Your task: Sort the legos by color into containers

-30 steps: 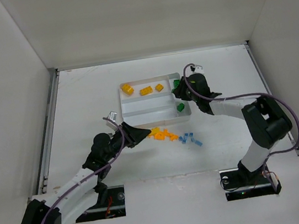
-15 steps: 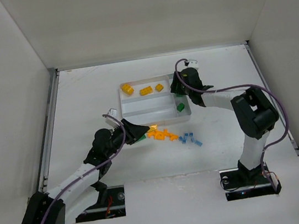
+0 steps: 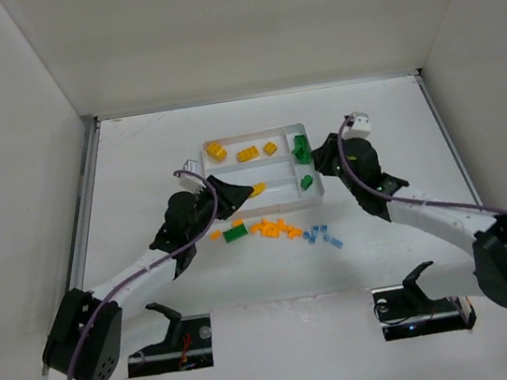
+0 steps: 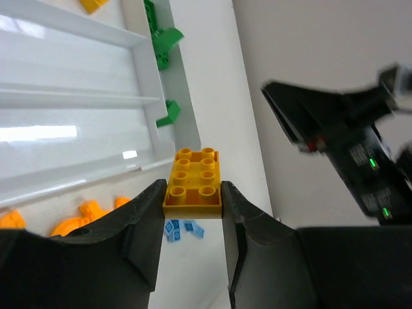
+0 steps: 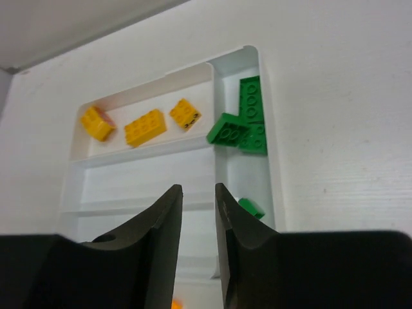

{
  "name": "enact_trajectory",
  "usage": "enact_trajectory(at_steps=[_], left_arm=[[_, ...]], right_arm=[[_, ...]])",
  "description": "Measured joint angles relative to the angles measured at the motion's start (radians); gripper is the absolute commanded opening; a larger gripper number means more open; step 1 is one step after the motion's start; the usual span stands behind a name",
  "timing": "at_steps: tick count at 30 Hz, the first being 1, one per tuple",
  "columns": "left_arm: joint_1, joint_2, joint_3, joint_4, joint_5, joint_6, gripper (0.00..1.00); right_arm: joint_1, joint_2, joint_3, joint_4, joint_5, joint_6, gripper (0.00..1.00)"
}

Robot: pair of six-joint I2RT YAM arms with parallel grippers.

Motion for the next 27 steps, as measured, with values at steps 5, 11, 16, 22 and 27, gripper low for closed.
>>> enact_trajectory(at_steps=[5,11,16,22,27], left_arm=[[0.008,0.161,0.103,0.001,-0.077,0.005,0.12],[0.049,0.343,0.237,-0.033,-0.178,0.006,0.13],[0.074,0.48,0.378,-0.06,-0.234,0.007,0.13],[0.09,0.653,0.526,-0.064,-0.257,0.005,0.14],[0.103,0.735,0.579,-0.109,-0.286,0.008,0.2]], right_arm=[[0.074,-0.174,-0.104,-0.008,0.027,0.012,0.26],[0.097,-0.214,-0.221,0.03,0.057,0.03,0.33],[0.159,-0.146,-0.248,0.055,0.062,0.039,0.39],[0.221,-0.12,-0.247,0.094,0.062,0.031,0.4],[0.221,-0.12,-0.247,0.117,0.065,0.03,0.41]])
